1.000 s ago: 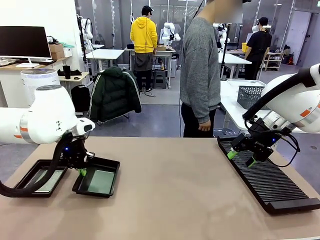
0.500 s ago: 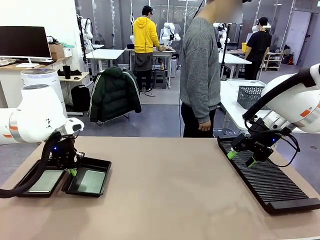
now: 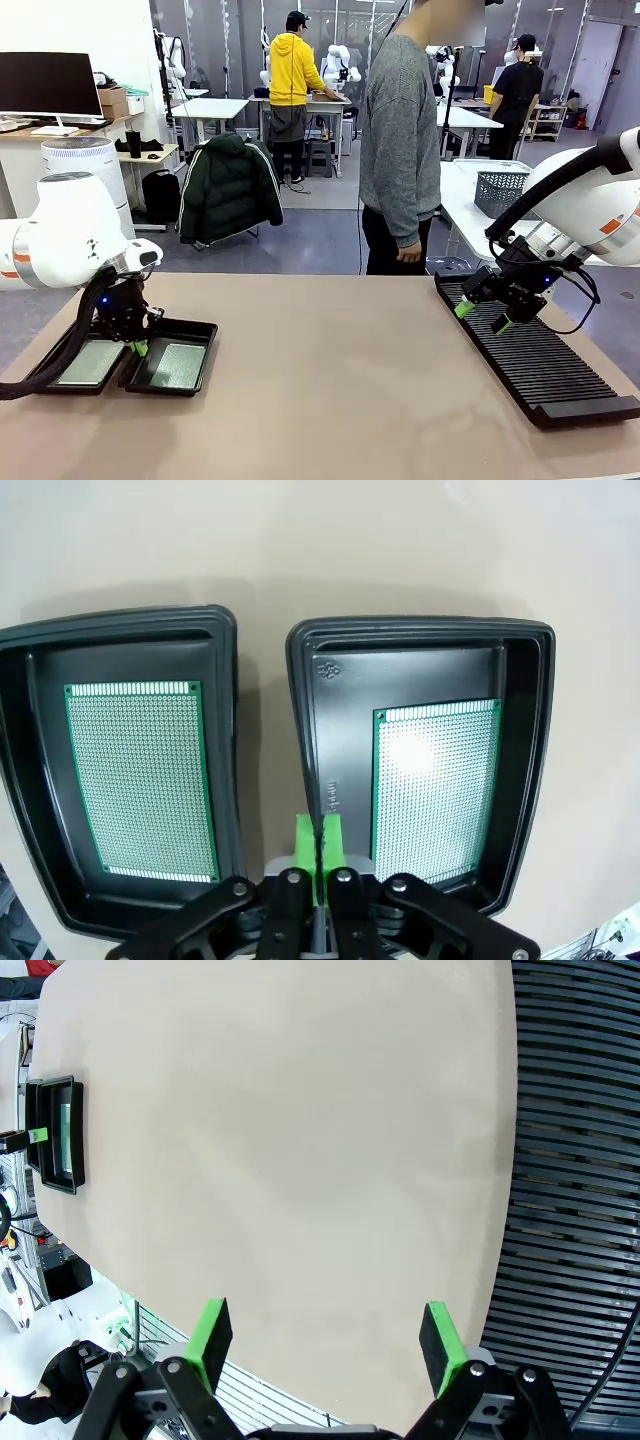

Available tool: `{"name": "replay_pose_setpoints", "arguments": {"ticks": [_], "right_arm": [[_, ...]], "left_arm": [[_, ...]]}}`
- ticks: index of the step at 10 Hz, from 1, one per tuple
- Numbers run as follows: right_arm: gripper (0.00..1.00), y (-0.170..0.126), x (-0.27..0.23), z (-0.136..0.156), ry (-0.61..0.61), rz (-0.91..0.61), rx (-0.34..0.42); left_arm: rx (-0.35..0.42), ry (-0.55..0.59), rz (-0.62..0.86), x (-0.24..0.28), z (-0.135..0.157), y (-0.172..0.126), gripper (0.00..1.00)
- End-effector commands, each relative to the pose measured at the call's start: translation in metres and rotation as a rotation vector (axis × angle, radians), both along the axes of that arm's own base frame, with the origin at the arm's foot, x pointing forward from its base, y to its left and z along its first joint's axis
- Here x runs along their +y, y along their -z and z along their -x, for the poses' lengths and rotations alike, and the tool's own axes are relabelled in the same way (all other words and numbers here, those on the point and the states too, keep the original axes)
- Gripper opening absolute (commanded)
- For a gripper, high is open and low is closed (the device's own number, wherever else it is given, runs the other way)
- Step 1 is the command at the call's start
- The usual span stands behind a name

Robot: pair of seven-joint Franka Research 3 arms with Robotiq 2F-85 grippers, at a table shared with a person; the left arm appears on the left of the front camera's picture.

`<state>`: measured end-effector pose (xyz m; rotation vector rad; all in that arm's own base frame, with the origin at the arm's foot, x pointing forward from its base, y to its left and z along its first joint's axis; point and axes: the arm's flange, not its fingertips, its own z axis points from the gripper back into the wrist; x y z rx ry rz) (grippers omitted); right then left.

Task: Inspect and transfer BCBs to ESD trays.
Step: Pick up the ESD tray and place it on the left side of the table.

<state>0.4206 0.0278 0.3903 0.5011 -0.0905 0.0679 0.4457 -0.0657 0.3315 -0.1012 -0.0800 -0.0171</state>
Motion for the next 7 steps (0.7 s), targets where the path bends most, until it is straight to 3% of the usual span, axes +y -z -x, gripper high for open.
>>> {"name": "replay_pose_setpoints", "arguments": {"ticks": [1, 5, 7], "right_arm": [[1.00, -0.0011, 0.0007, 0.0008, 0.005, -0.003, 0.003], [1.00, -0.0011, 0.0007, 0.0008, 0.005, -0.003, 0.003], [1.00, -0.0011, 0.0007, 0.0008, 0.005, -0.003, 0.003]], "left_arm": [[-0.007, 0.015, 0.006, 0.0131, 0.0070, -0.0004, 0.00], [-0.019, -0.005, -0.020, 0.0153, 0.0046, 0.0010, 0.08], [-0.010, -0.009, -0.020, 0.0156, 0.0039, 0.0002, 0.17]]}}
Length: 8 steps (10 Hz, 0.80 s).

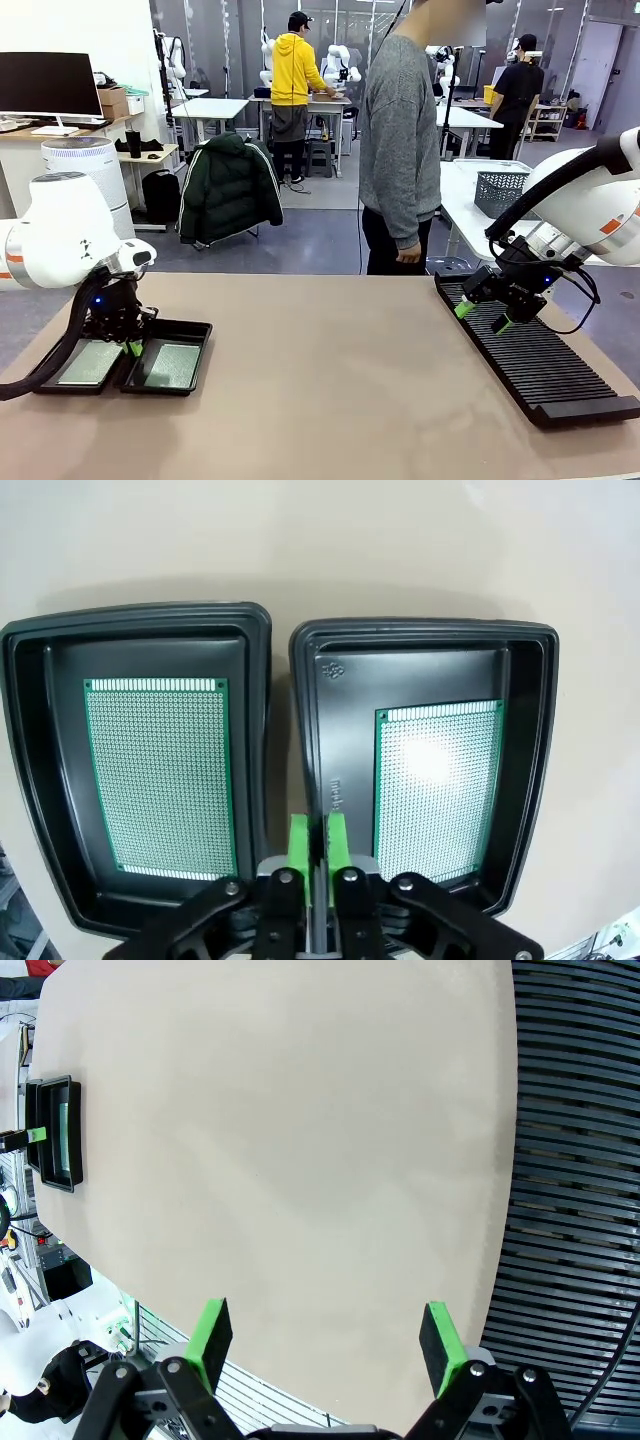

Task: Inspect and transfer BCBs to ESD trays.
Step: Pick up the ESD tray and place it on the left side of the table.

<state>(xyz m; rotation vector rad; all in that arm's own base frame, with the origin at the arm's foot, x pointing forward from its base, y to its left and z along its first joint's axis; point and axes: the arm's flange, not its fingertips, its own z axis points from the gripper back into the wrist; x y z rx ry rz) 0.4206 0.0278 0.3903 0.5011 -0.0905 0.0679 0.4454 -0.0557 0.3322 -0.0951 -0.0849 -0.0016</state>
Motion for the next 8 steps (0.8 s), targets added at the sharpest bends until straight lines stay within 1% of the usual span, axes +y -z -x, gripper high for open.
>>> {"name": "replay_pose_setpoints", "arguments": {"ticks": [1, 3, 4, 7, 8], "right_arm": [[1.00, -0.001, 0.001, 0.001, 0.005, -0.003, 0.003], [1.00, -0.001, 0.001, 0.001, 0.005, -0.003, 0.003], [1.00, -0.001, 0.001, 0.001, 0.005, -0.003, 0.003], [1.00, -0.001, 0.001, 0.001, 0.005, -0.003, 0.003], [1.00, -0.001, 0.001, 0.001, 0.005, -0.003, 0.003]], "left_arm": [[-0.005, 0.009, -0.016, 0.005, 0.003, 0.000, 0.24], [-0.009, 0.014, -0.013, 0.001, 0.004, -0.003, 0.41], [-0.014, 0.013, -0.015, 0.001, 0.005, -0.006, 0.52], [-0.034, 0.020, -0.005, -0.003, 0.008, -0.019, 0.79], [-0.040, 0.022, -0.012, -0.004, 0.009, -0.025, 0.89]]}}
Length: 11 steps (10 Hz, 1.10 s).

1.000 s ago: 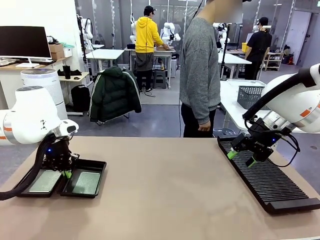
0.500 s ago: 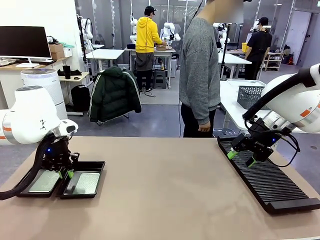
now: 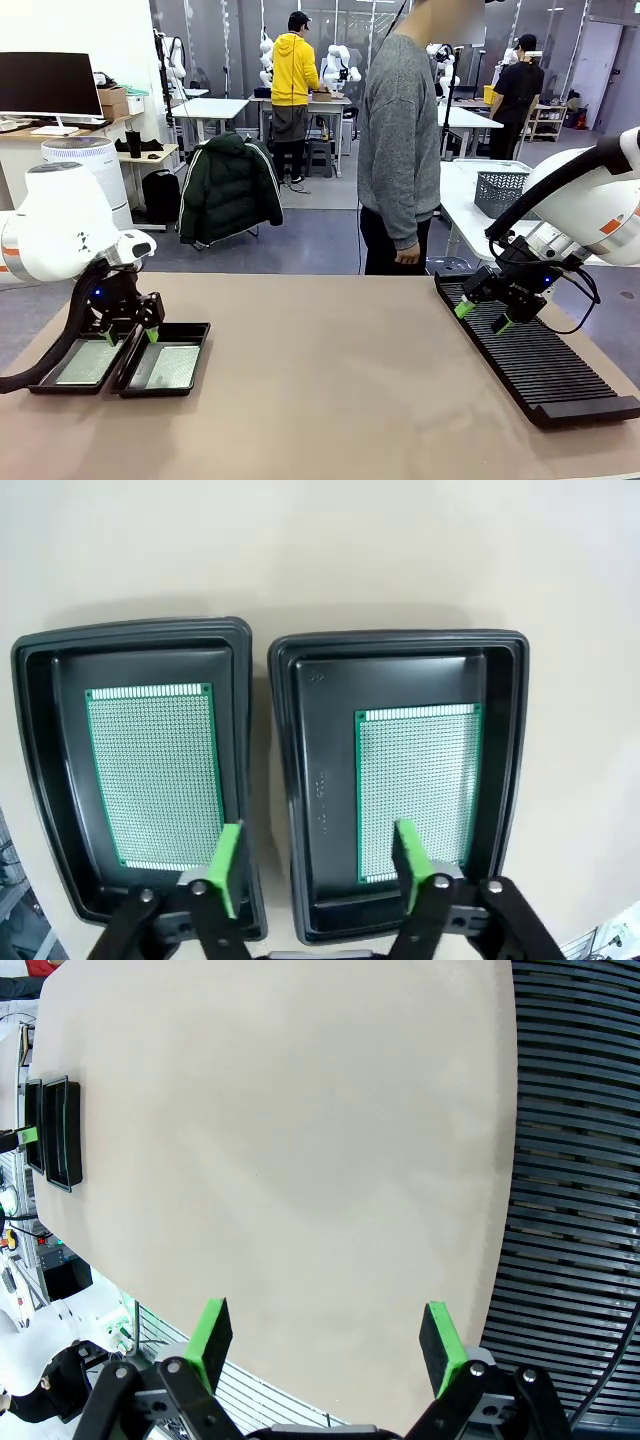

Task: Inspect and transfer BCBs to ESD trays.
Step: Pick up the ESD tray and place it on the left side of the table.

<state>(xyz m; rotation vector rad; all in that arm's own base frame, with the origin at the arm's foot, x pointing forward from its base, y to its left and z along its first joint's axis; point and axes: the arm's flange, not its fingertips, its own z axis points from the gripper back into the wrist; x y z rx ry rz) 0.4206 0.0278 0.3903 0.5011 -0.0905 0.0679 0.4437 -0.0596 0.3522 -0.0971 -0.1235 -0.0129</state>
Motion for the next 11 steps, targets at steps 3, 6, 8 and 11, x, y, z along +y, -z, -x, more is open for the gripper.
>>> {"name": "replay_pose_setpoints", "arguments": {"ticks": [3, 6, 8, 11], "right_arm": [[1.00, -0.001, 0.001, 0.001, 0.005, -0.003, 0.003], [1.00, -0.001, 0.001, 0.001, 0.005, -0.003, 0.003], [1.00, -0.001, 0.001, 0.001, 0.005, -0.003, 0.003], [1.00, -0.001, 0.001, 0.001, 0.005, -0.003, 0.003]], "left_arm": [[-0.029, 0.033, -0.020, -0.006, 0.017, -0.032, 1.00], [-0.057, 0.035, -0.030, 0.000, 0.023, -0.068, 1.00], [-0.048, 0.074, 0.022, 0.000, 0.027, -0.086, 1.00], [-0.059, 0.057, 0.096, 0.007, 0.032, -0.101, 1.00]]}}
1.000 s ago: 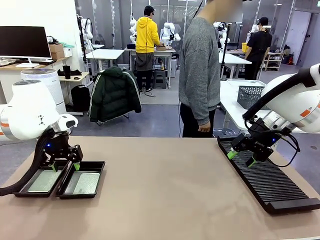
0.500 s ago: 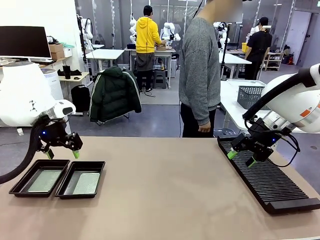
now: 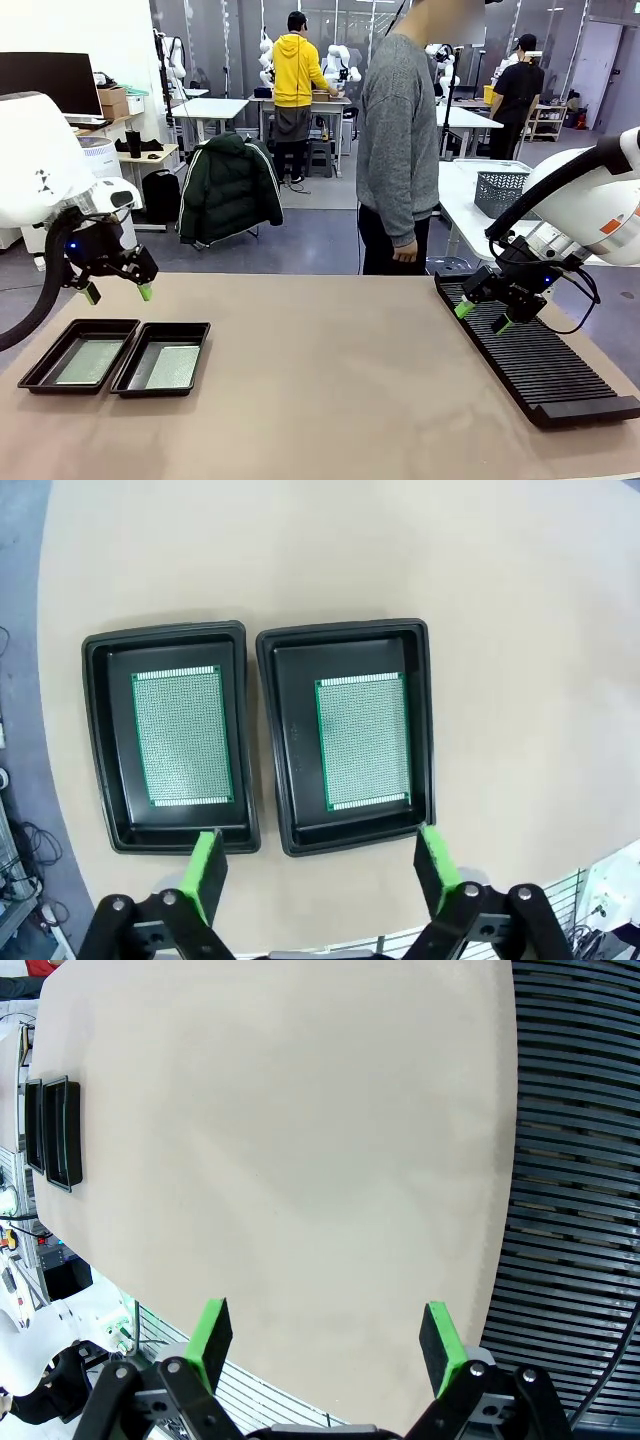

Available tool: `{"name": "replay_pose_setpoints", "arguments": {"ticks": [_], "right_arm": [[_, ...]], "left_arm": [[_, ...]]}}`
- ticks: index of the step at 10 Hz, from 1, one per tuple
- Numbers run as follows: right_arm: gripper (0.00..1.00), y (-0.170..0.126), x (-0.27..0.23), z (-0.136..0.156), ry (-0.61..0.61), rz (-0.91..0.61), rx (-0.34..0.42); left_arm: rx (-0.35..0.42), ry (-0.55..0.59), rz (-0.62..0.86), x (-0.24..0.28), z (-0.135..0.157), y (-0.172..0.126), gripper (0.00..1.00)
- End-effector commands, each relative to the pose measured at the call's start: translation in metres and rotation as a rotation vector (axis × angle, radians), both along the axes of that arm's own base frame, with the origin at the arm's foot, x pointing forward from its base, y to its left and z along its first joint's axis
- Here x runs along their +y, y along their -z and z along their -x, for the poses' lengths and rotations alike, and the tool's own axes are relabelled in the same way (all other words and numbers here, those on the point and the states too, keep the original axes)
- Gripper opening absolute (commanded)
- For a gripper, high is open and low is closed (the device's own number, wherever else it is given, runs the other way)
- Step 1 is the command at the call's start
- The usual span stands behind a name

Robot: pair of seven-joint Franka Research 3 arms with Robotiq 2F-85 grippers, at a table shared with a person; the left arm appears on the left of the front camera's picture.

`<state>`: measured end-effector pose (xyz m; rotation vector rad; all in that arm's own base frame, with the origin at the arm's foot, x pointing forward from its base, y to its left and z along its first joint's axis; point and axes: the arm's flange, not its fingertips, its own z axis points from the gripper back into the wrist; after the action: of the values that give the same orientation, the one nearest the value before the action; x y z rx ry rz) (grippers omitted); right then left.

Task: Inspect and transfer BCBs to ESD trays.
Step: Pick up the ESD tray and place it on the left side of the table.

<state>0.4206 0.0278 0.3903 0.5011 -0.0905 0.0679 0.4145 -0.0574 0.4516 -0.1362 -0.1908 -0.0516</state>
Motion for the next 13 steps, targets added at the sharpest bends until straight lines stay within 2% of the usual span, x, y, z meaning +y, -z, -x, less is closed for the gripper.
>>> {"name": "replay_pose_setpoints", "arguments": {"ticks": [1, 2, 3, 13], "right_arm": [[1.00, -0.0011, 0.0007, 0.0008, 0.005, -0.003, 0.003], [1.00, -0.0011, 0.0007, 0.0008, 0.005, -0.003, 0.003], [1.00, -0.0011, 0.0007, 0.0008, 0.005, -0.003, 0.003], [1.00, -0.0011, 0.0007, 0.0008, 0.005, -0.003, 0.003]], "left_arm": [[0.011, 0.016, 0.089, 0.0081, 0.0035, 0.0002, 1.00], [0.025, 0.047, 0.105, 0.0093, 0.0018, 0.0021, 1.00], [0.000, -0.006, 0.026, 0.0038, 0.0006, -0.0023, 1.00], [0.000, -0.006, 0.026, 0.0038, 0.0006, -0.0023, 1.00]]}}
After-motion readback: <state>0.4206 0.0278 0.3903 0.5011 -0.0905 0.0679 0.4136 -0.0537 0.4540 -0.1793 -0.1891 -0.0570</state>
